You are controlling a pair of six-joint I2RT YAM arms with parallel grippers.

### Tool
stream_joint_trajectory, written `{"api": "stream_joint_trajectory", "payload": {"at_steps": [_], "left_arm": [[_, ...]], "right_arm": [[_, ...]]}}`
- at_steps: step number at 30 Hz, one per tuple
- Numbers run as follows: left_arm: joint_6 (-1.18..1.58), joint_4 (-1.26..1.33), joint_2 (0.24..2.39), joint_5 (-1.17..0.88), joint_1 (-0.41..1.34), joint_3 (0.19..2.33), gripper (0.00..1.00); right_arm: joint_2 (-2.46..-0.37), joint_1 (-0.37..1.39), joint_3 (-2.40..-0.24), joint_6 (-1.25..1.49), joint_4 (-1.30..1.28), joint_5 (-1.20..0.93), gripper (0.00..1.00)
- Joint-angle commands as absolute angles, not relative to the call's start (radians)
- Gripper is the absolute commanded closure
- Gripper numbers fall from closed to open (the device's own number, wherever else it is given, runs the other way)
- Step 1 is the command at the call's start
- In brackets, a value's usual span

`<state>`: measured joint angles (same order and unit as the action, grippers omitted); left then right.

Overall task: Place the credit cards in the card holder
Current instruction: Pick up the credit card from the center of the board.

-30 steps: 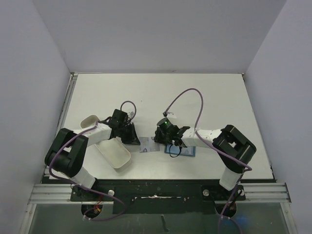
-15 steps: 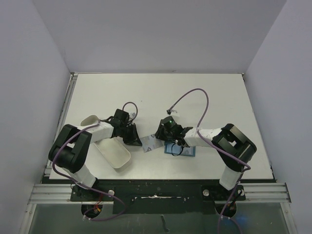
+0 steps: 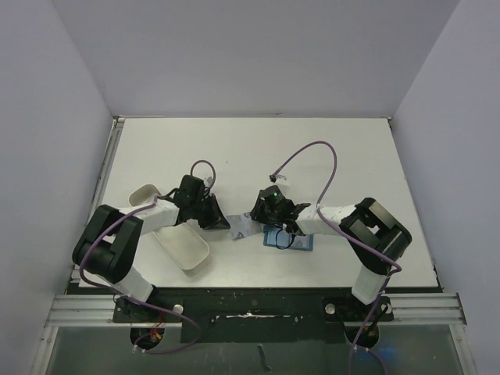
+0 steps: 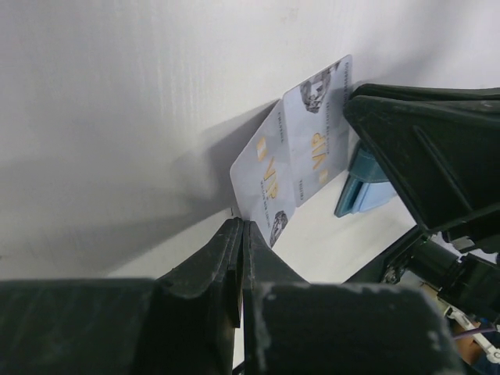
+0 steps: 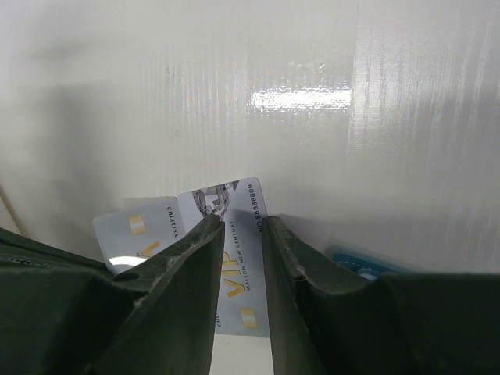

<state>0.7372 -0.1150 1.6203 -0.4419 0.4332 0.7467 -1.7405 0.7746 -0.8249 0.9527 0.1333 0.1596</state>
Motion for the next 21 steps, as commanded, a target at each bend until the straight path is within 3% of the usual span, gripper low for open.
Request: {"api": "stream_joint_trajectory", "payload": {"at_steps": [1,13,21], "left_arm": [[0.812,0.15,1.561,-0.472,0.454,0.746,1.0],[0.834,0.167,1.566,-0.434,0.458,0.737,0.96],[0.78,0.068,1.56,-0.389,0.462,0.764,1.0]], "right_arm": [[-1.799,0.803,-0.772,0.953,-0.005,0.077,0.72],[-1.789,0.802,-0.765,0.951,-0.01,0.083,0.72],[-1.758,0.797,-0.766,0.946,-0.021,0.095,0.72]]}}
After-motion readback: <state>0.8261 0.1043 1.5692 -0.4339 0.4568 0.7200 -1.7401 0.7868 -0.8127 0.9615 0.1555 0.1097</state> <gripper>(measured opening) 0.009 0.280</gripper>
